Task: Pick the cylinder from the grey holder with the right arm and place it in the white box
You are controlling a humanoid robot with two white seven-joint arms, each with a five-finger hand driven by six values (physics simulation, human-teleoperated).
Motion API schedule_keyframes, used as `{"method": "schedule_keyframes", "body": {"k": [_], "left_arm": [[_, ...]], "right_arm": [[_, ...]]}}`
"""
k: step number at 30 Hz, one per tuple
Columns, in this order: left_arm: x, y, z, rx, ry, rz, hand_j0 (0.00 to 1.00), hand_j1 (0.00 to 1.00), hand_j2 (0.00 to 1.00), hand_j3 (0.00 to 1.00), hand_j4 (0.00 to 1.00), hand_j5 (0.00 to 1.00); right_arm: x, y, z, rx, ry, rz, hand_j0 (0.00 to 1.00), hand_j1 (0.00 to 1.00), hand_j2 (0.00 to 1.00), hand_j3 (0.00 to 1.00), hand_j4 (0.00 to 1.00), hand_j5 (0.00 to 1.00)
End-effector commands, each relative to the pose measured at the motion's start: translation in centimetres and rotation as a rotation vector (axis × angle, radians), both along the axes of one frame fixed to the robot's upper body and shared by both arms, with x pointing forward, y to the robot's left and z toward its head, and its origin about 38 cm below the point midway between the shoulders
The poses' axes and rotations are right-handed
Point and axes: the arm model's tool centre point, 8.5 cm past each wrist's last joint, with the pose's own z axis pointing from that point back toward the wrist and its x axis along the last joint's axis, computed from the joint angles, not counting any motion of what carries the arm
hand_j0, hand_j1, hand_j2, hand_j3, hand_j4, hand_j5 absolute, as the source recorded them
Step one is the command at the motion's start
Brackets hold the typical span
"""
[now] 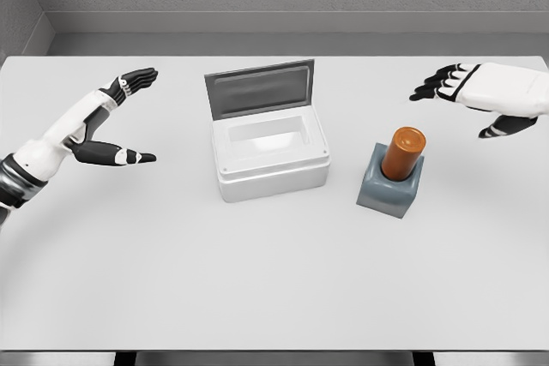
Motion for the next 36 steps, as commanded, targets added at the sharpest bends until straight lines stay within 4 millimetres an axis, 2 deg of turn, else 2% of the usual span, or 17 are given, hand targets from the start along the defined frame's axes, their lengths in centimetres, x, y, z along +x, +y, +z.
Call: {"method": "schedule_keyframes", "body": {"k": [1, 3, 5, 9, 12, 14, 19, 33, 36], "left_arm": [[0.0, 0.2, 0.2, -0.007, -0.003, 0.006, 1.0, 1.0, 1.0, 1.0, 1.0, 1.0], [-0.1, 0.3, 0.1, -0.008, 0.001, 0.009, 1.0, 1.0, 1.0, 1.0, 1.0, 1.0], [-0.1, 0.3, 0.1, -0.009, 0.0, 0.01, 1.0, 1.0, 1.0, 1.0, 1.0, 1.0], [-0.1, 0.3, 0.1, -0.004, -0.002, 0.012, 1.0, 1.0, 1.0, 1.0, 1.0, 1.0], [-0.1, 0.3, 0.0, -0.003, 0.0, 0.01, 1.0, 1.0, 1.0, 1.0, 1.0, 1.0], [-0.1, 0.3, 0.0, -0.002, -0.001, 0.011, 1.0, 1.0, 1.0, 1.0, 1.0, 1.0], [-0.2, 0.4, -0.1, -0.006, 0.002, 0.017, 1.0, 1.0, 1.0, 1.0, 1.0, 1.0], [-0.7, 0.9, -0.9, 0.019, 0.025, 0.015, 1.0, 1.0, 1.0, 1.0, 1.0, 1.0], [-0.9, 1.8, -0.7, 0.017, 0.018, 0.03, 1.0, 1.0, 1.0, 1.0, 1.0, 1.0]], "right_arm": [[-0.1, 0.4, 0.3, 0.007, -0.006, 0.011, 1.0, 1.0, 1.0, 1.0, 1.0, 1.0], [-0.2, 1.0, 1.4, 0.028, -0.034, 0.028, 1.0, 1.0, 1.0, 1.0, 1.0, 1.0], [-0.3, 1.6, 1.4, 0.046, -0.041, 0.046, 1.0, 1.0, 1.0, 1.0, 1.0, 1.0], [-1.8, 1.0, 2.3, 0.05, -0.054, 0.052, 1.0, 1.0, 1.0, 1.0, 1.0, 1.0], [-1.7, 1.1, 2.3, 0.049, -0.055, 0.055, 1.0, 1.0, 1.0, 1.0, 1.0, 1.0], [-1.8, 1.4, 1.6, 0.044, -0.037, 0.063, 1.0, 1.0, 1.0, 1.0, 1.0, 1.0], [-2.2, 3.7, -0.1, 0.063, 0.004, 0.123, 1.0, 1.0, 1.0, 1.0, 1.0, 1.0], [-2.2, 4.8, -0.3, 0.074, 0.008, 0.152, 1.0, 1.0, 1.0, 1.0, 1.0, 1.0], [-2.3, 5.1, -0.6, 0.073, 0.018, 0.158, 1.0, 1.0, 1.0, 1.0, 1.0, 1.0]]}}
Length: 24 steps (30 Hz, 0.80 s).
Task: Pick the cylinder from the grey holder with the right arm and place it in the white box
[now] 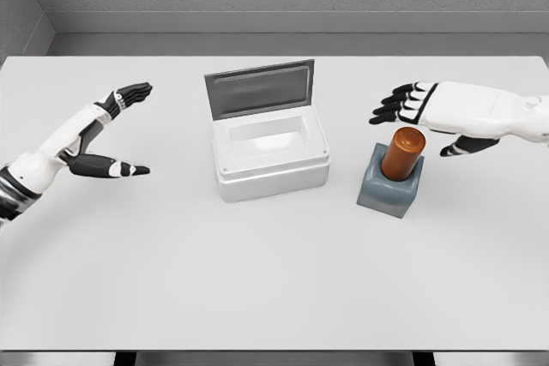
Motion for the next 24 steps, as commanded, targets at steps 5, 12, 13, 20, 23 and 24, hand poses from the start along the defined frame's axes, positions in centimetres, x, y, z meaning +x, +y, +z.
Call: {"method": "schedule_keyframes", "body": {"k": [5, 12, 13, 20, 23, 24], "left_arm": [[0.1, 0.55, 0.57, -0.004, -0.011, 0.009, 1.0, 1.0, 1.0, 1.0, 1.0, 1.0], [0.1, 0.43, 0.61, -0.002, -0.01, -0.002, 1.0, 1.0, 1.0, 1.0, 1.0, 1.0], [0.1, 0.43, 0.61, -0.002, -0.01, -0.002, 1.0, 1.0, 1.0, 1.0, 1.0, 1.0], [0.1, 0.4, 0.64, -0.002, -0.011, -0.004, 1.0, 1.0, 1.0, 1.0, 1.0, 1.0], [0.1, 0.35, 0.62, -0.003, -0.011, -0.004, 1.0, 1.0, 1.0, 1.0, 1.0, 1.0], [0.1, 0.3, 0.6, -0.005, -0.011, -0.004, 1.0, 1.0, 1.0, 1.0, 1.0, 1.0]], "right_arm": [[-0.24, 0.42, -0.36, 0.002, 0.014, 0.012, 1.0, 1.0, 1.0, 1.0, 1.0, 1.0], [-0.23, 0.47, -0.4, 0.001, 0.014, 0.014, 1.0, 1.0, 1.0, 1.0, 1.0, 1.0], [-0.23, 0.48, -0.39, 0.002, 0.015, 0.013, 1.0, 1.0, 1.0, 1.0, 1.0, 1.0], [-0.16, 1.01, -0.73, 0.0, 0.024, 0.025, 1.0, 1.0, 1.0, 1.0, 1.0, 1.0], [-0.19, 1.02, -0.84, -0.003, 0.027, 0.026, 1.0, 1.0, 1.0, 1.0, 1.0, 1.0], [-0.12, 1.05, -0.89, -0.001, 0.028, 0.025, 1.0, 1.0, 1.0, 1.0, 1.0, 1.0]]}}
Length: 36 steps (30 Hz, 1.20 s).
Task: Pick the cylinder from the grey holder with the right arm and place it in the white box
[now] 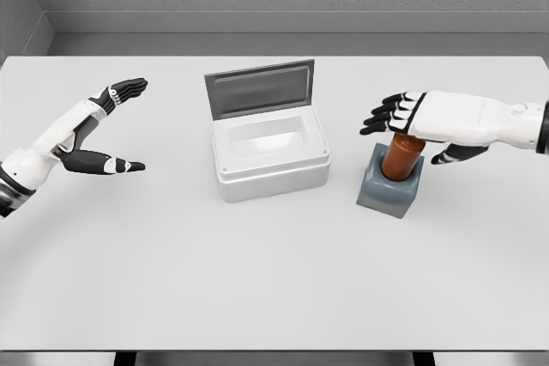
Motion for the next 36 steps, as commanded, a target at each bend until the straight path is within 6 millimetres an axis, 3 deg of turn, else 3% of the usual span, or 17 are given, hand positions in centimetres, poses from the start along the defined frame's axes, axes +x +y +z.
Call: {"method": "schedule_keyframes", "body": {"k": [1, 19, 24, 33, 36], "left_arm": [[0.02, 0.01, 0.04, -0.008, 0.001, 0.001, 1.0, 1.0, 1.0, 1.0, 1.0, 1.0], [0.0, 0.1, 0.08, -0.004, 0.002, 0.001, 1.0, 1.0, 1.0, 1.0, 1.0, 1.0], [0.04, 0.1, 0.14, -0.004, 0.0, 0.001, 1.0, 1.0, 1.0, 1.0, 1.0, 1.0], [0.01, -0.03, 0.12, -0.003, 0.001, -0.006, 1.0, 1.0, 1.0, 1.0, 1.0, 1.0], [0.0, -0.03, 0.12, -0.002, 0.001, -0.007, 1.0, 1.0, 1.0, 1.0, 1.0, 1.0]], "right_arm": [[0.03, 0.03, -0.06, 0.0, 0.007, -0.001, 1.0, 1.0, 1.0, 1.0, 1.0, 1.0], [0.16, 0.3, -0.07, -0.02, 0.013, 0.007, 1.0, 1.0, 1.0, 1.0, 1.0, 1.0], [0.1, 0.36, -0.1, -0.026, 0.013, 0.01, 0.94, 0.94, 0.94, 0.94, 0.94, 0.94], [0.0, 0.4, -0.27, -0.042, 0.023, 0.015, 0.94, 0.94, 0.94, 0.94, 0.94, 0.94], [0.0, 0.4, -0.28, -0.044, 0.024, 0.015, 0.86, 0.86, 0.86, 0.86, 0.86, 0.86]]}}
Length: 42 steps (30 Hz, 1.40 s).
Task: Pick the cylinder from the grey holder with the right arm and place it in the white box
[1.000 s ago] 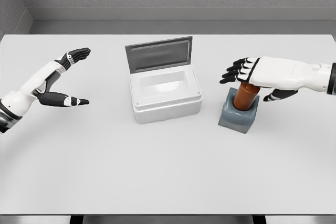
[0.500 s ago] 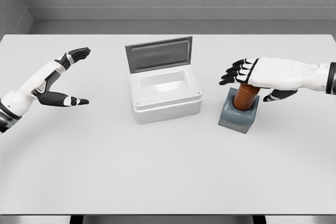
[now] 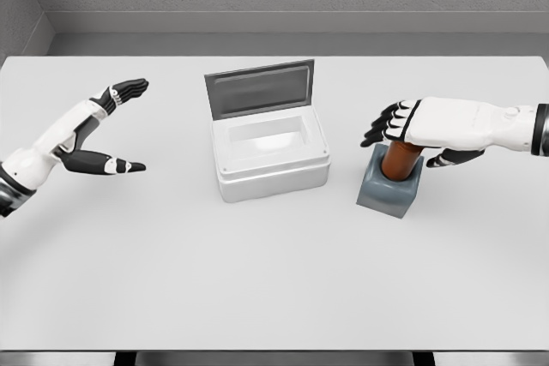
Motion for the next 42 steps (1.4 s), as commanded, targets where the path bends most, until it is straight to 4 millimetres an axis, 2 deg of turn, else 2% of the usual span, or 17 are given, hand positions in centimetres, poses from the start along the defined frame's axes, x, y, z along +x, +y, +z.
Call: {"method": "schedule_keyframes", "body": {"k": [1, 4, 10, 32, 34, 42], "left_arm": [[0.0, 0.0, 0.1, -0.006, 0.002, 0.0, 1.0, 1.0, 1.0, 1.0, 1.0, 1.0], [0.0, 0.1, 0.1, -0.007, 0.002, 0.001, 1.0, 1.0, 1.0, 1.0, 1.0, 1.0], [0.0, 0.0, 0.1, -0.006, 0.002, 0.0, 1.0, 1.0, 1.0, 1.0, 1.0, 1.0], [0.0, 0.1, 0.1, -0.004, 0.002, 0.001, 1.0, 1.0, 1.0, 1.0, 1.0, 1.0], [0.0, 0.1, 0.1, -0.004, 0.002, 0.001, 1.0, 1.0, 1.0, 1.0, 1.0, 1.0], [0.1, 0.1, 0.2, -0.005, -0.002, 0.002, 1.0, 1.0, 1.0, 1.0, 1.0, 1.0]], "right_arm": [[0.0, 0.0, 0.1, 0.004, 0.002, -0.003, 0.86, 0.86, 0.86, 0.86, 0.86, 0.86], [0.0, 0.1, 0.0, 0.006, 0.003, 0.0, 0.79, 0.79, 0.79, 0.79, 0.79, 0.79], [-0.1, 0.3, -0.5, -0.012, 0.019, 0.008, 0.77, 0.77, 0.77, 0.77, 0.77, 0.77], [0.0, 0.7, -0.8, -0.02, 0.029, 0.017, 0.48, 0.48, 0.48, 0.48, 0.48, 0.48], [0.0, 0.7, -0.8, -0.021, 0.03, 0.017, 0.48, 0.48, 0.48, 0.48, 0.48, 0.48], [0.1, 0.9, -1.0, -0.032, 0.037, 0.022, 0.33, 0.33, 0.33, 0.33, 0.33, 0.33]]}}
